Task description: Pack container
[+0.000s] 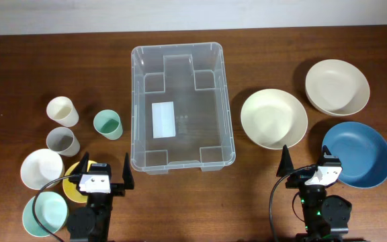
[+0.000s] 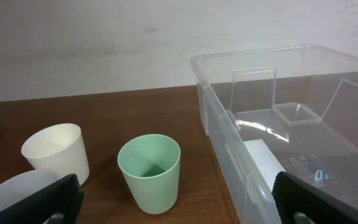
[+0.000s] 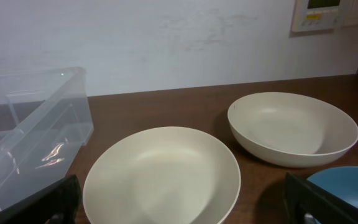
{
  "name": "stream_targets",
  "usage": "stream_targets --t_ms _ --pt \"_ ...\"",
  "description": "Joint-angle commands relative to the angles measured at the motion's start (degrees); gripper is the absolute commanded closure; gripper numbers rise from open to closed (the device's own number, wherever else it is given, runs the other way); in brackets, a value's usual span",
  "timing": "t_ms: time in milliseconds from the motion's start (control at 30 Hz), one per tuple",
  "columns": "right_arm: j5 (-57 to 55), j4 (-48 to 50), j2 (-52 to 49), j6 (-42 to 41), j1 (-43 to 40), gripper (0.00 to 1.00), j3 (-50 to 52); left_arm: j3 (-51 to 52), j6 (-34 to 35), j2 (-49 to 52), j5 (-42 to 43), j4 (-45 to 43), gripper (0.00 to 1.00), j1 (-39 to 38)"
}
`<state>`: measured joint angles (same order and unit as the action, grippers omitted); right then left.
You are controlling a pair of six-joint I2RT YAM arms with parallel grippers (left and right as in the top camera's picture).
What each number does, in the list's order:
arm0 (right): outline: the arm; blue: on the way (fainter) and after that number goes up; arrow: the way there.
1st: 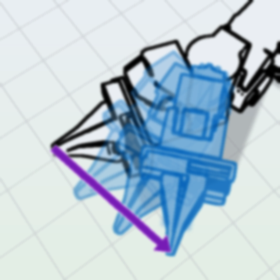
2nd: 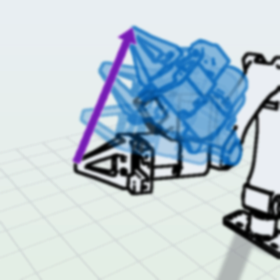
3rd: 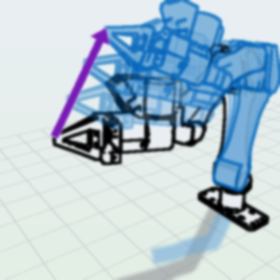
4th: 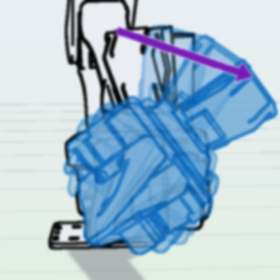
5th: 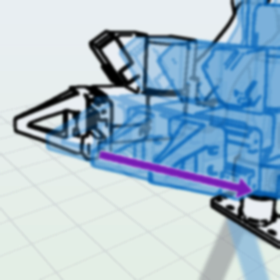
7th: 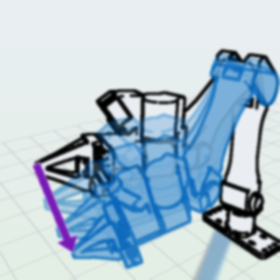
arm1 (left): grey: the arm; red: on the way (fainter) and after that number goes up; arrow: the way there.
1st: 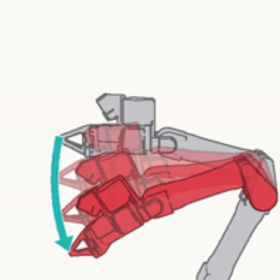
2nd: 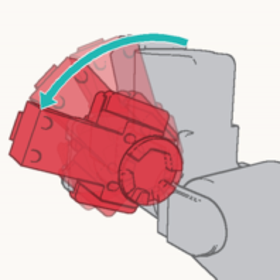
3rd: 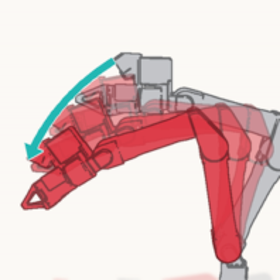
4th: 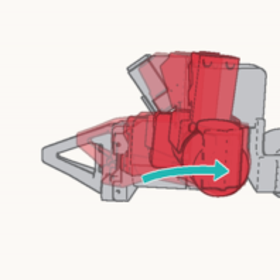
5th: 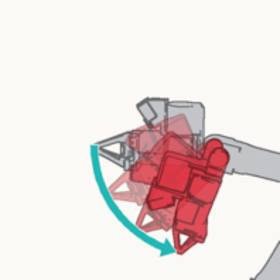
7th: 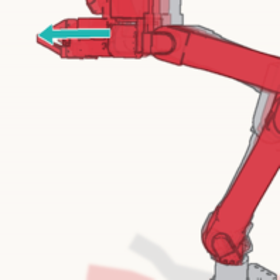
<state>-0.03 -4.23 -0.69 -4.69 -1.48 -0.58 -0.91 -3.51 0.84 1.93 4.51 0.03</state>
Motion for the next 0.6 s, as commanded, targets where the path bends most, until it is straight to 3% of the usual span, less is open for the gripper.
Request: stream_targets --t_ms 0,567 --pt "0.46 -0.31 0.37 -0.2 -0.44 0.01 0.26 0.42 -0.9 -0.55 -0.2 0.04 0.0 0.31" --pt "0.7 -0.24 0.37 -0.22 -0.44 0.01 0.26 0.37 -0.9 -0.55 0.22 0.04 0.0 0.24"
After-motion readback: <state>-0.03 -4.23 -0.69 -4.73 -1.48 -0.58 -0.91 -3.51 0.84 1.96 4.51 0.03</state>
